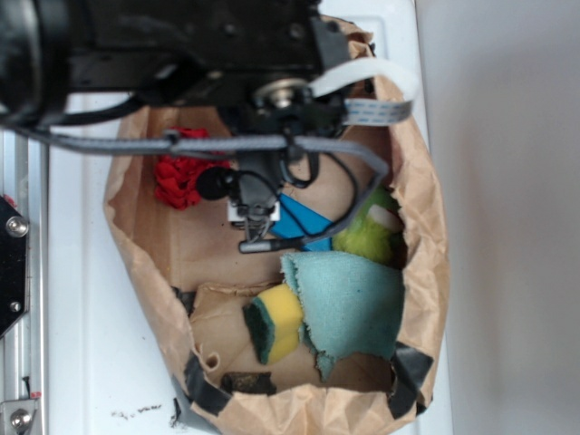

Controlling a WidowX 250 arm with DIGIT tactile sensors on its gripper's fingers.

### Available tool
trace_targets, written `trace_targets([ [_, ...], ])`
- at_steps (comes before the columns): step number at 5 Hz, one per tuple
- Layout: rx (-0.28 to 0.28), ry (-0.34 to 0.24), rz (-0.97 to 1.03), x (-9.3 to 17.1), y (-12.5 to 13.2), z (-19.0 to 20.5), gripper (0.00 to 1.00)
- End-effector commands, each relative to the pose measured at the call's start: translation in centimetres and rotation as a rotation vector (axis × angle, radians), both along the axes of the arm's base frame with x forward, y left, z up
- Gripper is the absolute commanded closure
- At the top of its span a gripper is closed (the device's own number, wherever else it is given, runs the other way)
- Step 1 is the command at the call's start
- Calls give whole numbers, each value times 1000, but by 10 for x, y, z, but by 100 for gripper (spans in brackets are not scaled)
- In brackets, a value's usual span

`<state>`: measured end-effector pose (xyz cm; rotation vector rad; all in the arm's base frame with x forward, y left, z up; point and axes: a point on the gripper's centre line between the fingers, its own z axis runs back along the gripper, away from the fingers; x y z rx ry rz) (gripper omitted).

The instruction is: Grab the red paper.

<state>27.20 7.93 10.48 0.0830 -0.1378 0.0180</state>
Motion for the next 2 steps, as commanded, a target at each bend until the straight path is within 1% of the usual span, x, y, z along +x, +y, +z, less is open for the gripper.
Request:
trace_targets([
  [1,-8,-7,9,4,9,25,0],
  [2,13,12,1,-2,8,16,0],
])
